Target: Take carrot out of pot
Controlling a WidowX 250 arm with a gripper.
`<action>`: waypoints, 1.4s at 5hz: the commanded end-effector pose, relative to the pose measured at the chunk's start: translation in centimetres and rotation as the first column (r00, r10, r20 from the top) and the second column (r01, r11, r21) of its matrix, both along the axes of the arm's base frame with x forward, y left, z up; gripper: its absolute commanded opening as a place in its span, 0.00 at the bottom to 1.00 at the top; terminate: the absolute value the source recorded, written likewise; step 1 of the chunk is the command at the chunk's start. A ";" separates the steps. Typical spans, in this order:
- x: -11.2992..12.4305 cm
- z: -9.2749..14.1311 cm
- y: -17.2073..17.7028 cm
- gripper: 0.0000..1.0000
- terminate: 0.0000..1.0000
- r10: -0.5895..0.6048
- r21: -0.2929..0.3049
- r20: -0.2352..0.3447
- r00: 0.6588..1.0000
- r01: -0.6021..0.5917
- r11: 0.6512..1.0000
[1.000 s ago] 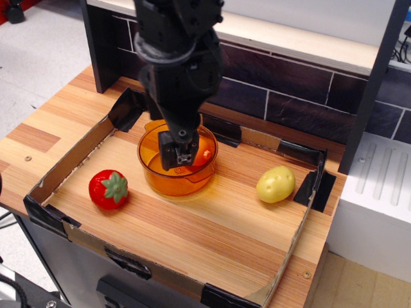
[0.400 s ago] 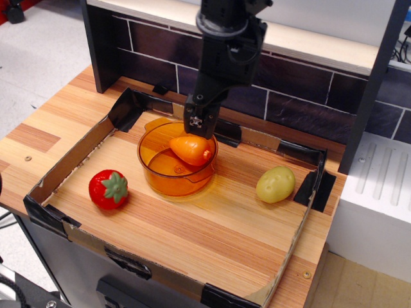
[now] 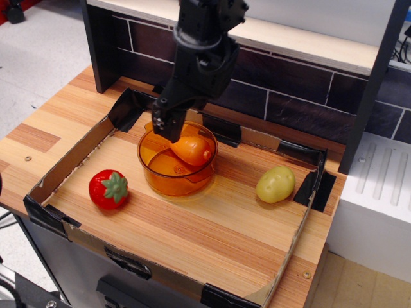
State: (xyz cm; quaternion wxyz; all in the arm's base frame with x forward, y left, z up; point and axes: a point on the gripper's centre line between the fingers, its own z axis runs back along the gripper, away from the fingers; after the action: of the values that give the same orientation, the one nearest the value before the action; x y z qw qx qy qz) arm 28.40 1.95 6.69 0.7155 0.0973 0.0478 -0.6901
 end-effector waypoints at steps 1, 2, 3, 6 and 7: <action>0.2 -1.9 -0.1 1.00 0.00 -0.003 -0.006 0.021 1.000 0.003 1.000; -0.4 -2.3 -0.6 1.00 0.00 -0.020 -0.020 0.015 1.000 0.020 1.000; -0.6 -2.4 -0.7 1.00 0.00 -0.015 -0.033 0.011 1.000 0.015 0.999; -0.1 -4.2 -0.6 1.00 0.00 0.024 -0.047 -0.003 1.000 -0.024 0.999; -0.2 -4.1 -0.7 1.00 0.00 0.033 -0.053 -0.006 0.999 -0.033 0.998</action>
State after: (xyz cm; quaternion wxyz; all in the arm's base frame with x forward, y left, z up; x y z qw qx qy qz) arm 27.99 2.15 2.09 0.7292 0.0667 0.0417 -0.6798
